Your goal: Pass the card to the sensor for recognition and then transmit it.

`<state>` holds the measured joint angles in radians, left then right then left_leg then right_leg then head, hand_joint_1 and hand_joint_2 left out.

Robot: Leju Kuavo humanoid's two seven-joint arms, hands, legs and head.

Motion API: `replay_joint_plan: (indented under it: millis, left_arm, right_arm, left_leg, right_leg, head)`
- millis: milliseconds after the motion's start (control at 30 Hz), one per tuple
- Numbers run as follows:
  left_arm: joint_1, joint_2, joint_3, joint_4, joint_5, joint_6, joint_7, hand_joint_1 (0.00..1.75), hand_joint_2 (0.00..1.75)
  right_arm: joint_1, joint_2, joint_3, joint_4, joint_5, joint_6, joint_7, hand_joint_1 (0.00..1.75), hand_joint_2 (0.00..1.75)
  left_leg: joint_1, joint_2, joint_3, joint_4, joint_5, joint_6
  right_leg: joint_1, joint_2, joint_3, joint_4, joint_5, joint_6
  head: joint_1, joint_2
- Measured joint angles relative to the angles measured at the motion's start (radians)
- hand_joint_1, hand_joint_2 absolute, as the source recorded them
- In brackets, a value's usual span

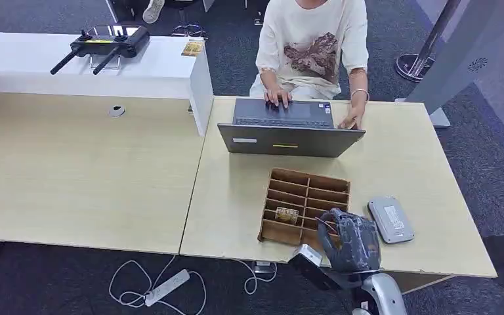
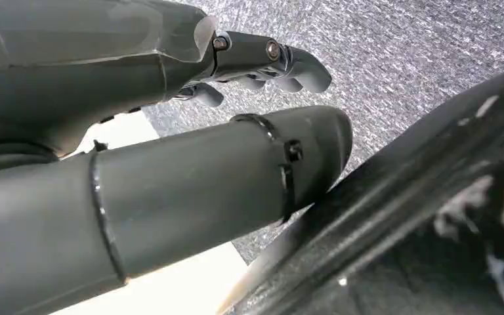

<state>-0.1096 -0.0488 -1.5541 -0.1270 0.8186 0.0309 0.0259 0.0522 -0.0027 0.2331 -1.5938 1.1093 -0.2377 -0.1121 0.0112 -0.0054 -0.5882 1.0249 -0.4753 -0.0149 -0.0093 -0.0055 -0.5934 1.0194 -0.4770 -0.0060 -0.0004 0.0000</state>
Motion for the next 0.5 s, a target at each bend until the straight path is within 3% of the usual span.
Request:
replay_joint_plan:
  millis: [500]
  left_arm:
    - [0.0,0.0,0.0,0.0,0.01,0.0,-0.003,0.0,0.0]
  right_arm:
    - [-0.012,-0.003,0.0,-0.002,-0.018,-0.003,-0.016,1.75,1.75]
  left_leg:
    - [0.0,0.0,0.0,0.0,0.0,0.0]
  right_leg:
    - [0.0,0.0,0.0,0.0,0.0,0.0]
  head:
    - [0.0,0.0]
